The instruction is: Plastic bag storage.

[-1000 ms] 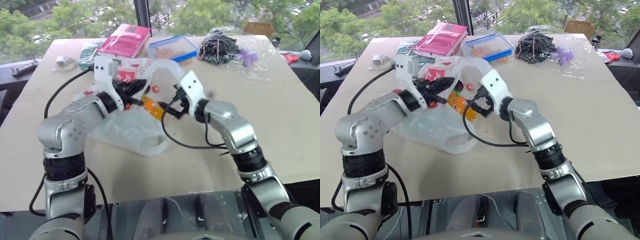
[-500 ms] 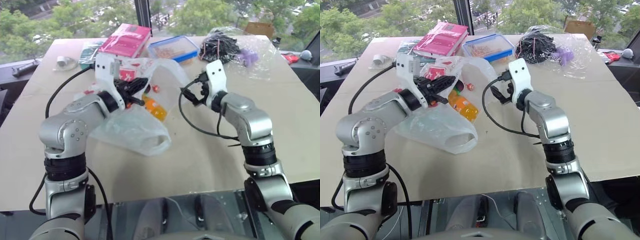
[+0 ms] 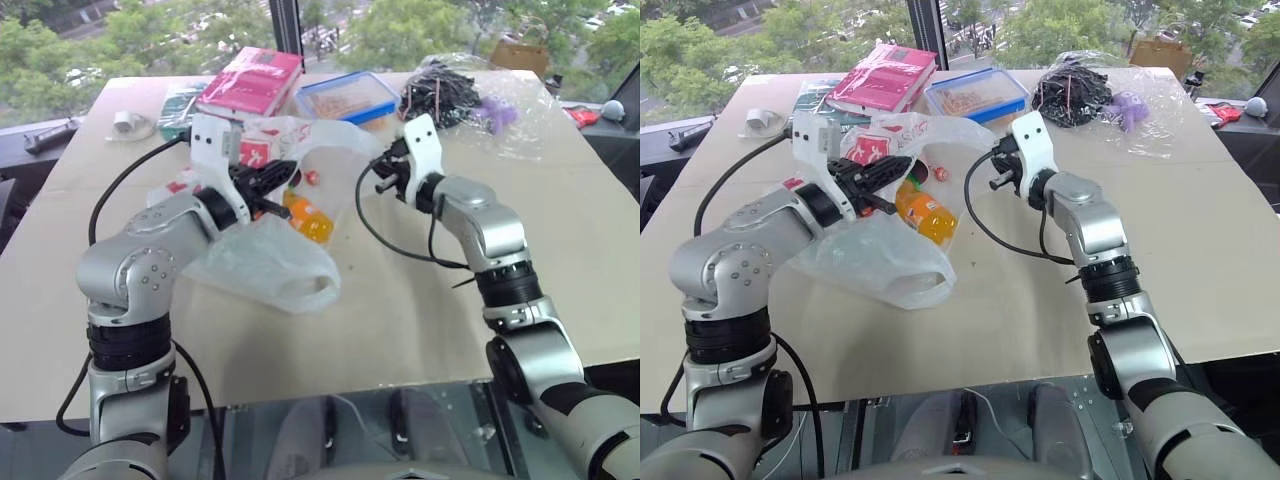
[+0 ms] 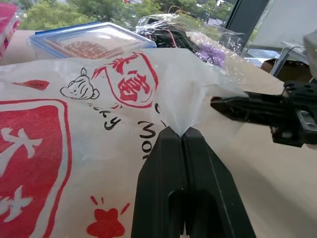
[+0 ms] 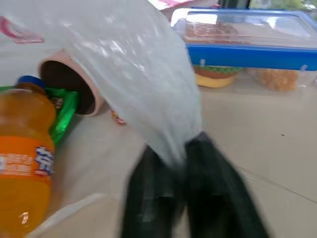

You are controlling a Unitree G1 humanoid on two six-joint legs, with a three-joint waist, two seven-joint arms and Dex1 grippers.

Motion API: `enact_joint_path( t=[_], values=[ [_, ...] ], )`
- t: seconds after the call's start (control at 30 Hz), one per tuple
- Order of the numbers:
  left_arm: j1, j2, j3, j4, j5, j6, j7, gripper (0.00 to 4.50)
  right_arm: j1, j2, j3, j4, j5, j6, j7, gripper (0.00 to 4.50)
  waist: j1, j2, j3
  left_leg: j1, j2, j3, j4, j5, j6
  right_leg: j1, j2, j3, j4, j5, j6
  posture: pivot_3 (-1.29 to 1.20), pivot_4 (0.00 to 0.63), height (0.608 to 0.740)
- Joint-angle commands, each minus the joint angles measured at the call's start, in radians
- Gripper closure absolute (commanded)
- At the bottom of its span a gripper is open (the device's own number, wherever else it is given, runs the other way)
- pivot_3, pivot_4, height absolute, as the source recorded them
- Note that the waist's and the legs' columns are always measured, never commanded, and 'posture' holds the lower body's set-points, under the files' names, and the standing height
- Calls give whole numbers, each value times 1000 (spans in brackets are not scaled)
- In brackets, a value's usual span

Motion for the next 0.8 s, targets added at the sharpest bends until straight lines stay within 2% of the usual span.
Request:
enact_joint_path(
  t=[0.03, 0.1, 0.23, 0.37, 0.43, 0.53, 0.67, 0.8],
  values=[
    [-4, 18, 82, -50, -116, 32, -55, 3950, -5, -13, -23, -59, 23, -3, 12, 4500, 0, 0, 0, 0, 0, 0, 0, 0, 0, 0, 0, 0, 0, 0, 0, 0, 150, 740],
    [4, 51, 102, -64, -174, 69, -95, 3336, -6, -15, -28, -60, 28, 3, 13, 4500, -1, 0, 0, 0, 0, 0, 0, 0, 0, 0, 0, 0, 0, 0, 0, 0, 150, 740],
    [42, 151, 175, -67, -390, 204, -198, 1510, -14, -16, -32, -51, 36, 9, 10, 4500, -4, 0, 0, 0, 0, 0, 0, 0, 0, 0, 0, 0, 0, 0, 0, 0, 150, 740],
    [149, 325, 291, -55, -699, 363, -351, 1510, -26, -20, -33, -28, 37, 7, 9, 4500, -8, 0, 0, 0, 1, 0, 0, 0, 0, 0, 1, 0, 0, 0, 0, 0, 150, 740],
    [236, 386, 301, -115, -770, 388, -389, 1510, -31, -21, -34, -16, 36, 4, 7, 4500, -7, 1, 1, 0, 1, 0, 0, 0, 0, -1, 1, 0, 0, 0, 0, 0, 150, 740],
    [379, 428, 329, -197, -848, 381, -391, 1510, -36, -22, -36, -4, 35, 2, 3, 4500, 0, 1, 1, 0, 1, 0, 0, 0, 0, 0, -1, 0, -1, 0, 0, 0, 150, 740],
    [555, 381, 319, -345, -756, 294, -327, 1510, -28, -25, -34, -12, 34, 7, 3, 4500, 0, 1, 1, 1, 1, -1, 0, 0, 0, 1, -1, 0, -1, 0, -1, 0, 150, 740],
    [589, 266, 201, -417, -557, 155, -171, 1510, -15, -28, -30, -37, 36, 20, 1, 4500, 3, 1, 1, 1, 1, -1, -1, 0, -1, 1, -1, -1, -1, -2, -4, 0, 150, 740]
  ],
)
